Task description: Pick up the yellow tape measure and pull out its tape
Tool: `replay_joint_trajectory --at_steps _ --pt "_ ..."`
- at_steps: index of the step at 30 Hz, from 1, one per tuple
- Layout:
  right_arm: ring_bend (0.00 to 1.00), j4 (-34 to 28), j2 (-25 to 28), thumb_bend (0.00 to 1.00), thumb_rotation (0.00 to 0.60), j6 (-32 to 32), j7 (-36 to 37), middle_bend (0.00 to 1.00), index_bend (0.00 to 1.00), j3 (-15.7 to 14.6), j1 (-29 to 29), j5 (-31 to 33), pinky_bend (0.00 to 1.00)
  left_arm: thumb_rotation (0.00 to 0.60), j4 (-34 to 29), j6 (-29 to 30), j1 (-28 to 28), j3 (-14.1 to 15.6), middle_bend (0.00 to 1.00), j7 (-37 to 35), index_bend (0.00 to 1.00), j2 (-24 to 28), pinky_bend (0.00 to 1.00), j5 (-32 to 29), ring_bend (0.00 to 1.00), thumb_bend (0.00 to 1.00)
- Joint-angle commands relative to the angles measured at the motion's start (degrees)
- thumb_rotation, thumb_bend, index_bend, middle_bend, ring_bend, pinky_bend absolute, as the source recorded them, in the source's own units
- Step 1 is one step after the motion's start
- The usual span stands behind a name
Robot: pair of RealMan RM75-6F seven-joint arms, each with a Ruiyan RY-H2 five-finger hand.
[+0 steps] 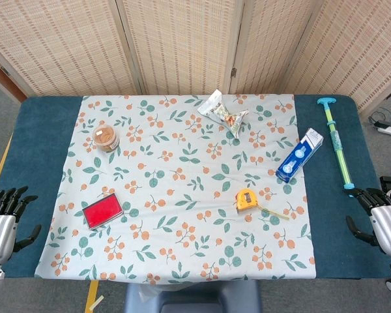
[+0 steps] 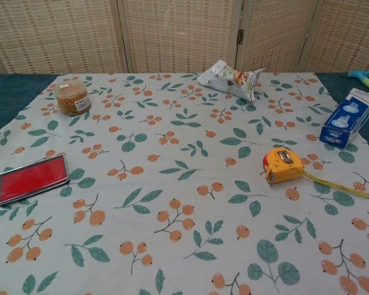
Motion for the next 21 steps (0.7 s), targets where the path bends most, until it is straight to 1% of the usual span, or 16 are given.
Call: replay_joint_trajectory --at_steps 1,13,17,21 --pt "0.3 0.09 -0.09 0.47 0.6 -0.15 -0.01 0.29 0.26 0.17 -0.01 0.05 0.18 0.6 -0.16 -0.58 -0.17 -0.2 0.14 0.35 0.27 -0.07 0.0 0.02 0.1 0.38" --pt "0.3 -0.8 -0.11 0.47 0.6 -2.59 -1.09 0.29 0.26 1.06 1.07 0.09 0.18 0.6 -0.08 -1.65 -0.41 -1.47 0.14 0.34 0.27 -0.45 0.0 -0.38 0.1 0.38" --pt "0.3 -1.48 -0.5 0.47 0.6 -6.05 -2.43 0.28 0.26 1.73 2.9 1.21 0.18 0.6 0.05 -2.0 -0.64 -1.92 0.14 0.3 0.27 -0.63 0.0 -0.43 0.1 0.38" --pt "0.3 -2.6 -1.48 0.47 0.6 -12.97 -5.6 0.26 0.23 2.84 6.85 3.27 0.18 0.6 0.19 -2.42 -0.82 -2.07 0.14 0.39 0.27 -0.91 0.0 -0.28 0.1 0.38"
